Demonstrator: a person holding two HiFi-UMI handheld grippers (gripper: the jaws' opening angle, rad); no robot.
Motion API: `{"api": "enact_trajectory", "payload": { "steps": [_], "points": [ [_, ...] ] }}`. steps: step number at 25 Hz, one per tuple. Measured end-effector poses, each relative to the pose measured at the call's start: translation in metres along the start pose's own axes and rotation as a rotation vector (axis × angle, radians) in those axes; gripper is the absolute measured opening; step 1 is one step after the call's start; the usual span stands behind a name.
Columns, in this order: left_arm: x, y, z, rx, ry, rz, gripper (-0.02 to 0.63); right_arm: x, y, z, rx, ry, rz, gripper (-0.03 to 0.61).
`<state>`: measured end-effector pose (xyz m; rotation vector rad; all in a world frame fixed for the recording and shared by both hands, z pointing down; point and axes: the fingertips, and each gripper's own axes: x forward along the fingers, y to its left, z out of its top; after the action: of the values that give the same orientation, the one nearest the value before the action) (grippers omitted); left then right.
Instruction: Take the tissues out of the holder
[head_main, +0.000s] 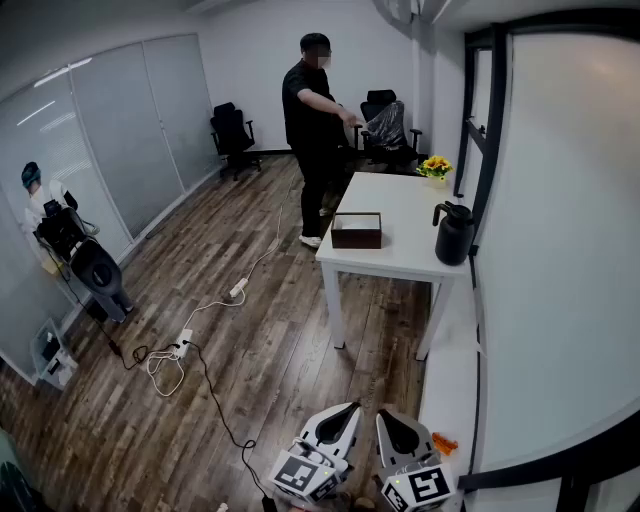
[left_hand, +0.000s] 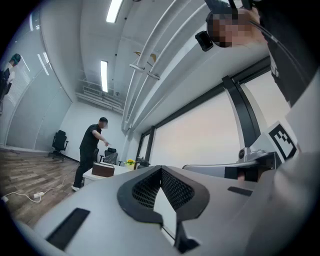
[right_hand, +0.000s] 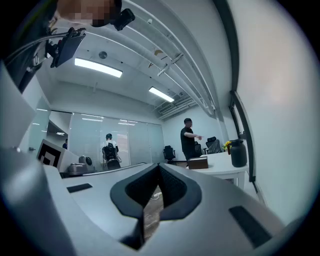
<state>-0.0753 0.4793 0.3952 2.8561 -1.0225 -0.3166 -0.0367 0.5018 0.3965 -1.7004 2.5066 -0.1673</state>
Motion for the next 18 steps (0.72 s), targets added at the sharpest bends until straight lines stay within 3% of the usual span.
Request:
{"api": "enact_trajectory", "payload": {
  "steps": [18],
  "points": [
    [0.015, 0.008, -0.013, -0.015, 0.000, 0.028, 0.008, 0.005, -0.013, -0.002, 0.047, -0.027, 0.068, 0.005]
  ]
}}
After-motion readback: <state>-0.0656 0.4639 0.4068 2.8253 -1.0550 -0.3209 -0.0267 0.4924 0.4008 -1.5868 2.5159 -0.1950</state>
